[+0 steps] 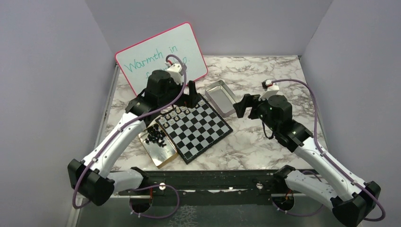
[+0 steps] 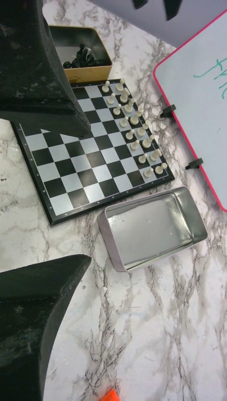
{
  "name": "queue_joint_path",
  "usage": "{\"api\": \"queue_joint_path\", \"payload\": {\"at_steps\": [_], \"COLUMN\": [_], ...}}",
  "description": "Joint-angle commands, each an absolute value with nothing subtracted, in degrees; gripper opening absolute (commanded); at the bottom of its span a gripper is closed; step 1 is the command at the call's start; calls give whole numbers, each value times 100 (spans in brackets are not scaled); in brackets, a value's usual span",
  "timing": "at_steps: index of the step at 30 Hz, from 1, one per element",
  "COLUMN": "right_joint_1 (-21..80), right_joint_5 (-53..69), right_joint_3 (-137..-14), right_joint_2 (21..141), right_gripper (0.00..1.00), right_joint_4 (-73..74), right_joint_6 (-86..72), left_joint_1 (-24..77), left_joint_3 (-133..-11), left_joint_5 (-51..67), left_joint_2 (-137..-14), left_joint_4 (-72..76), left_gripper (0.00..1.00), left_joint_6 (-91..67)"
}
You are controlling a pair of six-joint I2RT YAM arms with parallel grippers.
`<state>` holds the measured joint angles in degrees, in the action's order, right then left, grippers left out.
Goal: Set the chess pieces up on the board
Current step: Reset both arms
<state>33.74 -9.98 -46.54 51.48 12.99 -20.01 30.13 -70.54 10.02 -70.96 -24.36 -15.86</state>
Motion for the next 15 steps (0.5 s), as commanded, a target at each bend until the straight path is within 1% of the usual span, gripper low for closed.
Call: {"api": "queue_joint_path", "payload": {"at_steps": [1,4,8,11,15], "right_joint_1": [3378,3384,3381,3381,3381], "right_joint_5": [-1084,-1006,-1041,-939,-891], "right_joint_3": [-4850,-4762,-4625,-4536,-4421], "right_joint_2": [4943,4873,4791,4720,4646], "right_gripper": [100,100,100,100,100], "right_joint_4": [1892,1873,1850,1789,1697], "right_joint_6": [-2128,-2192,-2406,-2433,-2494], "left_joint_1": [3053,3050,3050,3050,3050], "left_joint_3": [-6106,-5380,-4580,-4307,-4339], "left_joint_5": [1375,1541,1313,1148,1004], "left_joint_2": [-6174,-5546,-4792,-4434,-4308], "left_joint_4": [-2244,-1892,-1431,-1084,-1097], "left_gripper": [99,99,99,99,99], "left_joint_6": [-1775,-1847,-1944,-2082,-2018]}}
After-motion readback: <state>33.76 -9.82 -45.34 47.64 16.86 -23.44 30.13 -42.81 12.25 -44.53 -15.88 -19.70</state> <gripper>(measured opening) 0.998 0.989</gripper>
